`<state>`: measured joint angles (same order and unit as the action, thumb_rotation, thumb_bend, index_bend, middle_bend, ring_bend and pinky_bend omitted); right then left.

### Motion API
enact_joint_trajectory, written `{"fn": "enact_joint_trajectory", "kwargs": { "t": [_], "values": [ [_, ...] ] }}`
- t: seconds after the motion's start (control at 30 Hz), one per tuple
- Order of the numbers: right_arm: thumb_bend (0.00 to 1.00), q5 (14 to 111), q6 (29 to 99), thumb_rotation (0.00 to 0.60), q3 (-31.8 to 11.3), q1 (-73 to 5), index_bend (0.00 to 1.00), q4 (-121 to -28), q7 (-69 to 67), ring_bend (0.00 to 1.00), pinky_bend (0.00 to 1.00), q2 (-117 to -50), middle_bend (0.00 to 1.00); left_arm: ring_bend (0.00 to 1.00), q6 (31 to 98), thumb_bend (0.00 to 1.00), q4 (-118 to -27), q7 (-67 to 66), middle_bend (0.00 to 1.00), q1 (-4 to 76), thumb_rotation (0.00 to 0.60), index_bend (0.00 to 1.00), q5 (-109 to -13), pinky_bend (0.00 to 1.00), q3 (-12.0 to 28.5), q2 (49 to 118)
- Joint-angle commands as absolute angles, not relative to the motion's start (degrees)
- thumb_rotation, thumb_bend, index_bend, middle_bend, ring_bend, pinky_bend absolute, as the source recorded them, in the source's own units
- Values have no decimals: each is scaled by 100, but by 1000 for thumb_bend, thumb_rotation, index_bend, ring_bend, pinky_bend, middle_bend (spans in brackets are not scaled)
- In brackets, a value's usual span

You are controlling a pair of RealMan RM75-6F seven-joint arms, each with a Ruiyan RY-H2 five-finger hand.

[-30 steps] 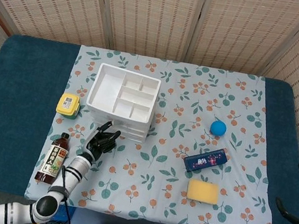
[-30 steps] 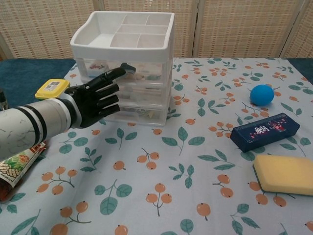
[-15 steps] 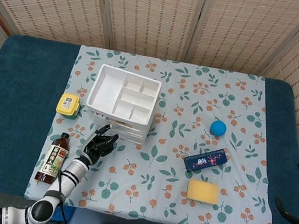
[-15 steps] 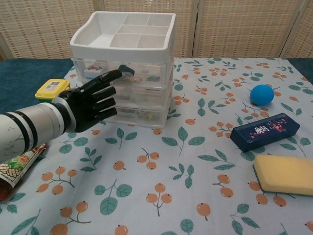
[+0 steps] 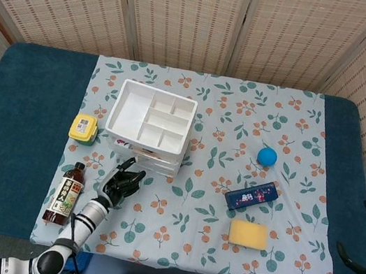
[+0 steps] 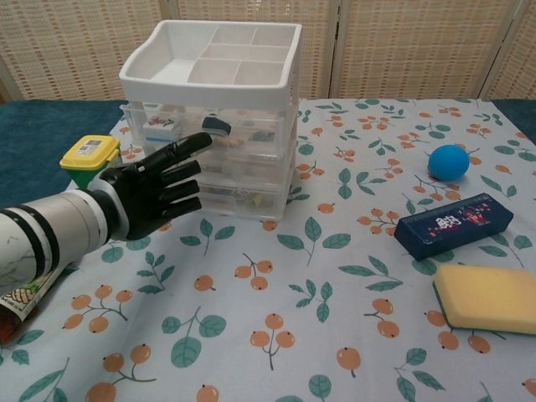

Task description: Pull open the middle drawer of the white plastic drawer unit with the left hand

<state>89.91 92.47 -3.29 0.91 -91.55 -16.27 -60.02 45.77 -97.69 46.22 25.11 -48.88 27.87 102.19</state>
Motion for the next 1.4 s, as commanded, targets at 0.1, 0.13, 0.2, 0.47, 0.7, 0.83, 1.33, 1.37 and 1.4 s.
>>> {"fn": "enact_joint_trajectory", "kwargs": {
  "t": [0.1, 0.13, 0.2, 0.47, 0.7, 0.83, 1.33, 1.37, 1.4],
  "values": [
    [284, 8985, 9241, 600, -329, 91, 0, -9135, -1652, 0, 0, -6007, 5, 980, 4750, 278, -9929, 4362, 907, 2447, 600, 14, -4828, 1000, 2636, 10130],
    [284, 8986, 9244, 600, -329, 92, 0, -9127, -1656, 0, 0, -6008, 5, 979, 4850, 278, -9985, 4274, 900, 2416, 600, 5, -4792, 1000, 2600, 10106],
    [284, 8985, 9250, 600, -330, 95, 0, -9116, -1662, 0, 0, -6009, 5, 978, 5054, 278, -10091, 4098, 878, 2368, 600, 2, -4673, 1000, 2552, 10073],
    [284, 9026, 9305, 600, -345, 96, 0, -9118, -1659, 0, 0, -5994, 5, 976, 5276, 278, -10741, 3347, 839, 2184, 600, 131, -4863, 1000, 2182, 9417],
    [284, 9042, 9338, 600, -360, 94, 0, -9113, -1662, 0, 0, -5991, 5, 961, 5450, 278, -10954, 3045, 821, 1969, 600, 186, -5898, 1000, 1797, 8872],
    [284, 9058, 9374, 600, -365, 103, 0, -9102, -1669, 0, 0, -5988, 5, 961, 5640, 278, -10983, 2765, 818, 1924, 600, 200, -6592, 1000, 1662, 8525],
    [283, 9099, 9481, 600, -365, 139, 0, -9081, -1763, 0, 0, -5965, 5, 960, 6142, 278, -10530, 1259, 819, 2415, 600, 242, -7672, 1000, 1597, 8244],
    [283, 9094, 9479, 600, -364, 142, 0, -9076, -1770, 0, 0, -5969, 5, 960, 6151, 278, -10461, 1107, 819, 2476, 600, 240, -7665, 1000, 1599, 8277],
    [284, 9091, 9477, 600, -362, 144, 0, -9073, -1774, 0, 0, -5972, 5, 960, 6169, 278, -10399, 994, 819, 2519, 600, 239, -7653, 1000, 1603, 8317]
  ]
}}
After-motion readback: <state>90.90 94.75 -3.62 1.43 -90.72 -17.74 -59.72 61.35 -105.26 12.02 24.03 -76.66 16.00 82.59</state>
